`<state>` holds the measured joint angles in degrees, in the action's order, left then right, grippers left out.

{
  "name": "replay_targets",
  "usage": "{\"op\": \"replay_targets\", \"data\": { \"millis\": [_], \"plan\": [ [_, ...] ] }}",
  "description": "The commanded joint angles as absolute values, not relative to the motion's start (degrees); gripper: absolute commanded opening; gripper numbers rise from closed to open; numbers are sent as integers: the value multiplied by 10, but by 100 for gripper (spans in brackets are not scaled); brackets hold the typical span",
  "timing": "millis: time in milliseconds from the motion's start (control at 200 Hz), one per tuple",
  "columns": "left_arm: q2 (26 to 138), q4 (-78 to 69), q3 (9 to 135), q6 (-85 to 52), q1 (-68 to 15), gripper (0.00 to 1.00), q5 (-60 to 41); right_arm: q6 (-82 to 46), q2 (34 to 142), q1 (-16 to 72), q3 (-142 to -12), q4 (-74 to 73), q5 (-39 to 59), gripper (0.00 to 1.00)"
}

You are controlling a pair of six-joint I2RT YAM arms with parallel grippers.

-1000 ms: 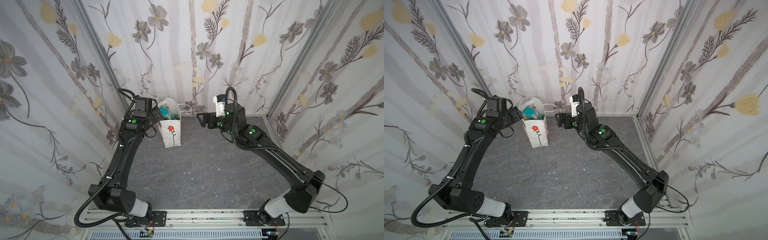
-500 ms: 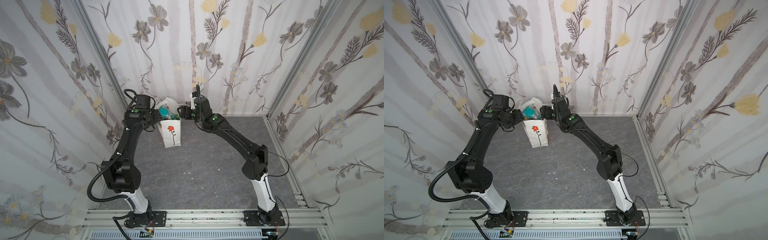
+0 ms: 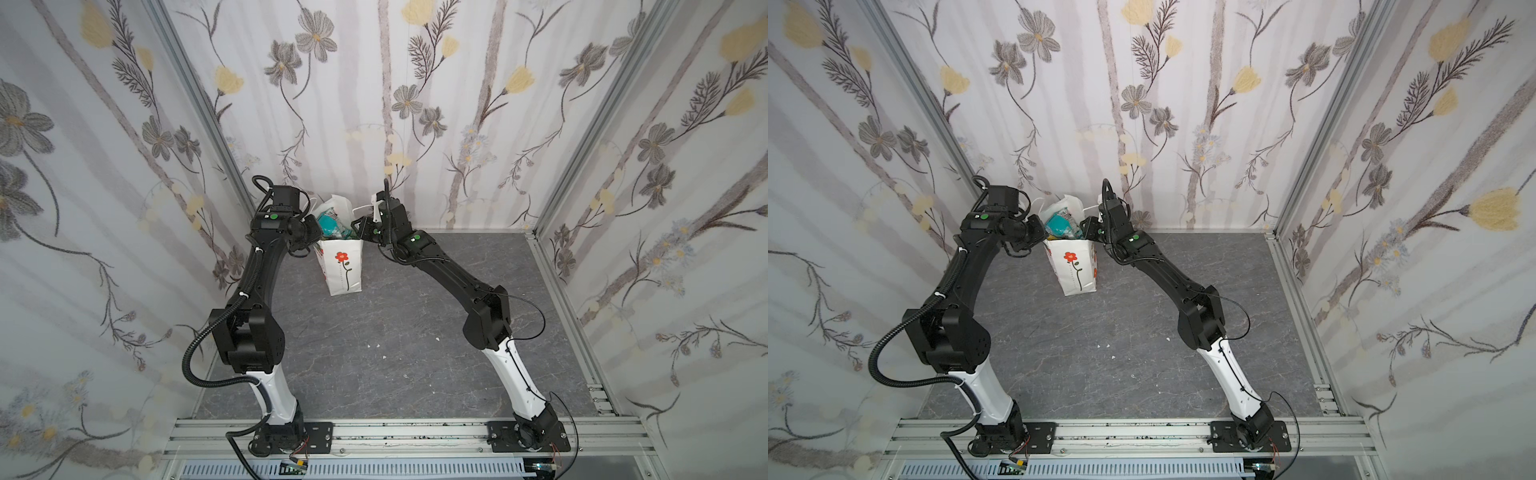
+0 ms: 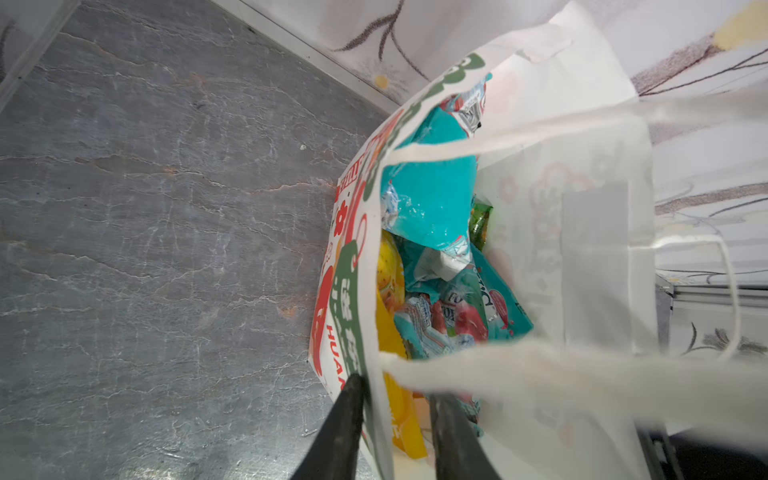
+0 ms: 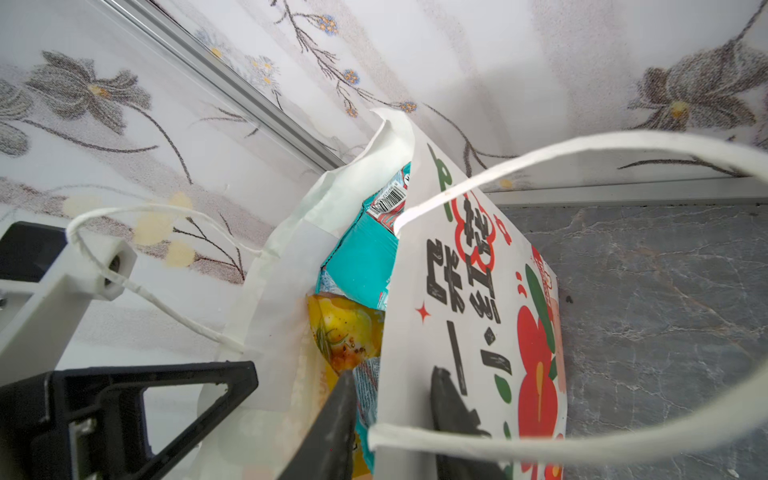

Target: Take the snacks out of the paper bag

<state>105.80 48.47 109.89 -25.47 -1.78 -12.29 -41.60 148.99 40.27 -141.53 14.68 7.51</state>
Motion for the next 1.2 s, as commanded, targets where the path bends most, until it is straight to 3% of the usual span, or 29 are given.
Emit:
{"op": "replay_targets", "data": {
  "millis": [0, 215, 445, 844, 1194],
  "plan": [
    [1074, 521, 1124, -242, -18, 16, -157, -425, 1492, 400, -1418, 152, 72, 21],
    [1080, 546, 1140, -238, -22, 0, -183, -420, 1487, 401, -1417, 178, 73, 0],
    [1066, 557, 1126, -242, -41, 0, -216, -396, 1421, 403, -1350, 189, 54, 0],
    [922, 456, 947, -321, -113, 0, -233, -376, 1166, 405, -988, 92, 28, 0],
    [789, 397, 786, -396, -247, 0, -194, -390, 909, 445, -690, 43, -10, 0]
  ]
}}
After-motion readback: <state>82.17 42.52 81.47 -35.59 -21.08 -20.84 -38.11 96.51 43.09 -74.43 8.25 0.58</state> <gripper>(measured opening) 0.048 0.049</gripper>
